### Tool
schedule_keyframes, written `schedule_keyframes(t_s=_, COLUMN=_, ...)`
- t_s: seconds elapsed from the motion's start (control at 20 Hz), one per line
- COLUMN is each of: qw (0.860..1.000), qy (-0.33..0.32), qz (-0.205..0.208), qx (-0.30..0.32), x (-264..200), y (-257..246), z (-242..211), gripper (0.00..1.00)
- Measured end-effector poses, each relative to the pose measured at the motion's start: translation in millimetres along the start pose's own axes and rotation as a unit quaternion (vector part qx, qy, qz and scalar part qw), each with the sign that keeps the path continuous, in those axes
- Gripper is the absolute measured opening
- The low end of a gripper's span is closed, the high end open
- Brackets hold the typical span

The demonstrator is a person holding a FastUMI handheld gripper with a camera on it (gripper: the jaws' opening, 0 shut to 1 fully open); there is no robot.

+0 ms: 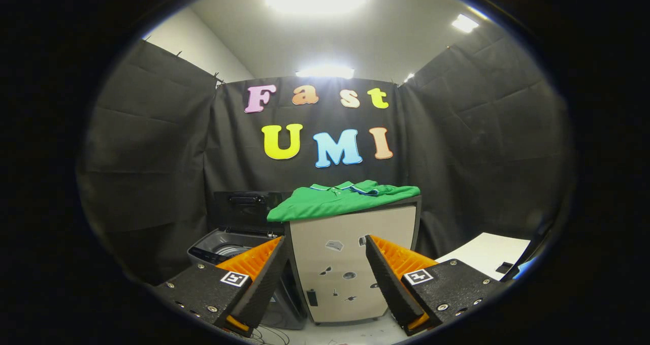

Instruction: Put the clothes into the washing machine and then close the washing machine lid.

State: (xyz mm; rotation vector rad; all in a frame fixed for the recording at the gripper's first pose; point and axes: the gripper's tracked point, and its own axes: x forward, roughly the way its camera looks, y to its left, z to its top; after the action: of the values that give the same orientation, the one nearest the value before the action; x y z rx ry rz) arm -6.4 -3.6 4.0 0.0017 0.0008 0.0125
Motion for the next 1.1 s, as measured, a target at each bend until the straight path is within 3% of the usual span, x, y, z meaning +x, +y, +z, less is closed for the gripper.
schedule_keyframes(t_s=0.6, qw=1.0, qy=-0.011, qz=0.01, qx=-0.001, x=-2, y=0, z=17, gripper=0.95)
schedule_keyframes(t_s=1.1, qw=1.0, qy=-0.014, qz=0.025, qx=-0.011, x=43, y=-10, z=37, gripper=0.95)
